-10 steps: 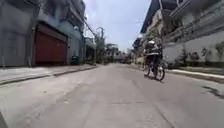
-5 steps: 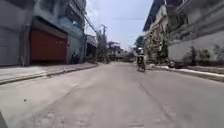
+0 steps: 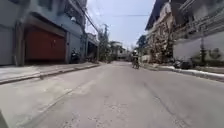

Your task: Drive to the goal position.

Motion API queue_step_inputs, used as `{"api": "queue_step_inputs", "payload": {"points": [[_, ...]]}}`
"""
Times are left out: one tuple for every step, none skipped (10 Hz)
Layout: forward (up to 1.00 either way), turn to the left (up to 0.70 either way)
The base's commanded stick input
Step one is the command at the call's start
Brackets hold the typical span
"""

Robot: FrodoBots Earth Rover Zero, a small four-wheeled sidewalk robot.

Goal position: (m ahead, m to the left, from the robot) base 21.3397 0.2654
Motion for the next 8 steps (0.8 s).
{"api": "queue_step_inputs", "payload": {"points": [[1.0,0.0],[1.0,0.0],[1.0,0.0],[1.0,0.0],[1.0,0.0],[1.0,0.0],[1.0,0.0],[1.0,0.0]]}}
